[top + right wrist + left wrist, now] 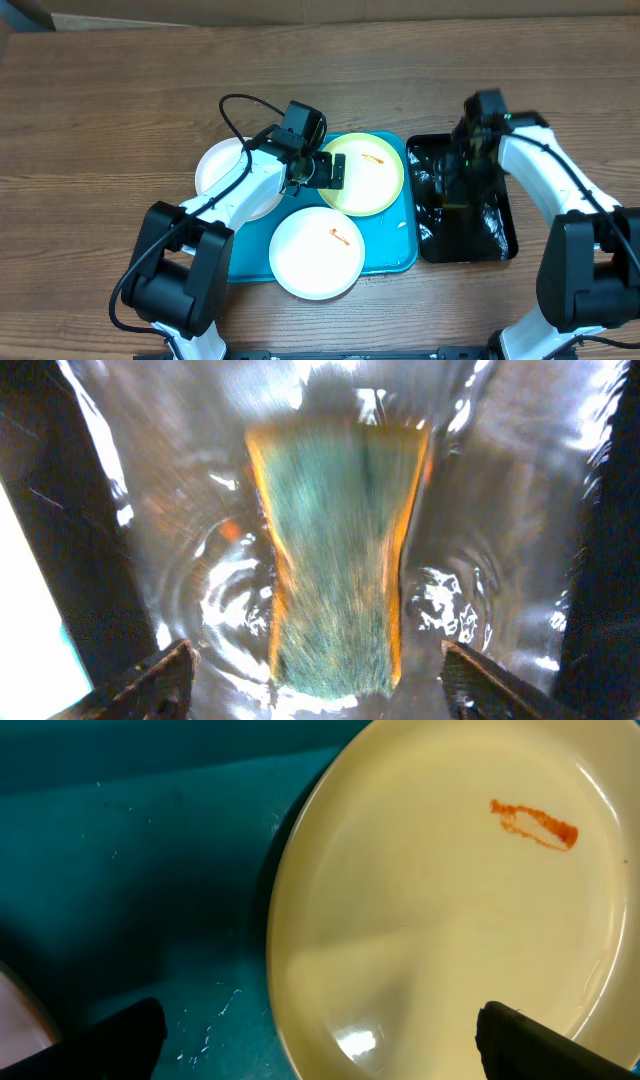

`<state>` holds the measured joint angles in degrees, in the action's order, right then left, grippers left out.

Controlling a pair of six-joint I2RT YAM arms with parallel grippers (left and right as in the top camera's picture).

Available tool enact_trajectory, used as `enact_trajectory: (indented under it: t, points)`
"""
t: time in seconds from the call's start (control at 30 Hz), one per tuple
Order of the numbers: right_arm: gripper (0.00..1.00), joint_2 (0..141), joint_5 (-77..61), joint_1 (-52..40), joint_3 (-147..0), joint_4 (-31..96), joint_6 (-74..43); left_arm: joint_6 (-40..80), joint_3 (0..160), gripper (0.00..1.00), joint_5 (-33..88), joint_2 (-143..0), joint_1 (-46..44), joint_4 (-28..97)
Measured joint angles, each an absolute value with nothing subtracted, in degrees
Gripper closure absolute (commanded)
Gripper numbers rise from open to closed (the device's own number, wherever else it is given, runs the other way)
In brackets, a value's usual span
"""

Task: Clean dirty plates on tray and stack at the side
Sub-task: 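Close the right gripper on the sponge's narrow end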

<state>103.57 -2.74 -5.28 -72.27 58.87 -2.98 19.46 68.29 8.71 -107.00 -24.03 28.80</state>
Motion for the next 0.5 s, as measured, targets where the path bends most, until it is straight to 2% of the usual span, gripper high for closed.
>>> enact_trajectory:
  t: [0.07,0.13,0.17,0.2,0.3,0.43,0.5]
  points:
    - [0.18,103.6,-2.7,-5.3,-73.9,58.1,-3.0,19.5,68.3,0.02,8.7,-107.0,-24.0,28.2]
    - [0.2,103.6,-2.6,-5.3,-74.1,57.5,-3.0,19.5,68.3,0.34,8.7,-107.0,-24.0,27.9]
    - [0.2,103.6,-2.6,-5.3,-74.1,57.5,-3.0,19.4,68.3,0.41,8.7,-107.0,-24.0,27.8]
    - [0.2,103.6,-2.5,-5.3,-74.0,57.3,-3.0,19.4,68.3,0.41,8.7,-107.0,-24.0,27.6]
    - [0.3,103.6,-2.1,-5.3,-73.8,55.7,-3.1,19.9,68.3,0.41,8.7,-107.0,-24.0,27.9]
    - [0.32,103.6,-0.4,-5.3,-73.7,54.2,-3.1,21.8,68.3,0.57,7.9,-107.0,-24.7,28.7]
    - [0.32,103.6,0.2,-5.3,-73.6,53.4,-3.2,22.9,68.3,0.61,6.5,-107.1,-25.2,28.8]
